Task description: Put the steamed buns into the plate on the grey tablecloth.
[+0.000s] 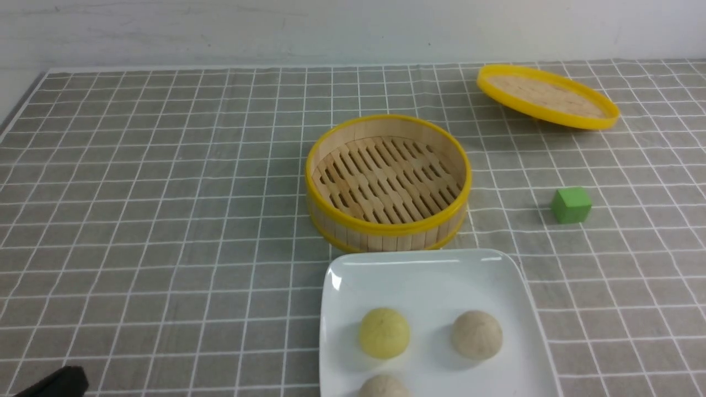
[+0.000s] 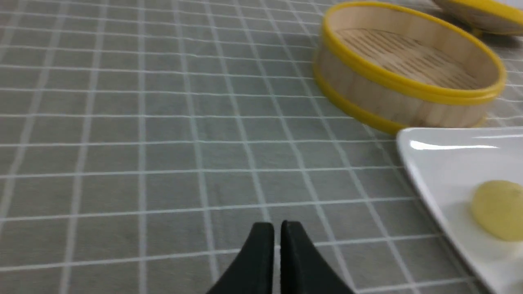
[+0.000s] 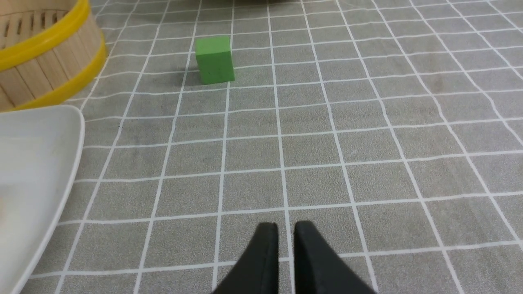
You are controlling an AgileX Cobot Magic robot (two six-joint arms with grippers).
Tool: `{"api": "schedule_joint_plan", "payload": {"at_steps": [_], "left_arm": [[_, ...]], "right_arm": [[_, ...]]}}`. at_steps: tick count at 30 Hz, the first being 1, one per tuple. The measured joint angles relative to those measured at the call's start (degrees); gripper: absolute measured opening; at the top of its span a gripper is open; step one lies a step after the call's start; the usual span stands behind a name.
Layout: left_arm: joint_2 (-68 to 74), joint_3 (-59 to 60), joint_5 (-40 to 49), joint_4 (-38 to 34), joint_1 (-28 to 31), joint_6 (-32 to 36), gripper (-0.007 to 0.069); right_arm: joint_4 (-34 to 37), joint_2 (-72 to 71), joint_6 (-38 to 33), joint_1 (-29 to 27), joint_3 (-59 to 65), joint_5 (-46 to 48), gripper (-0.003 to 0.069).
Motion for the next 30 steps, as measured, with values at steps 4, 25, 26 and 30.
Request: {"api": "schedule_joint_plan", "payload": {"at_steps": [4,25,26,30], "left_arm": [[-1.2,2.7,-0.4,-0.5,9.8,3.2,0.0063],[-4.6,4.9,1.0,1.3,8.5,3.7,0.0083],[-4.6,4.9,1.0,1.3,8.5,3.7,0.0083],[-4.6,4.9,1.1,1.3,8.5,3.7,0.0088]], "right_arm": [[0.0,0.0,0.0,0.0,0.0,0.0,0.0092],[0.0,0.0,0.0,0.0,0.0,0.0,0.0113],[0.0,0.0,0.0,0.0,0.0,0.0,0.0114],[0.0,0.0,0.0,0.0,0.0,0.0,0.0117]]}}
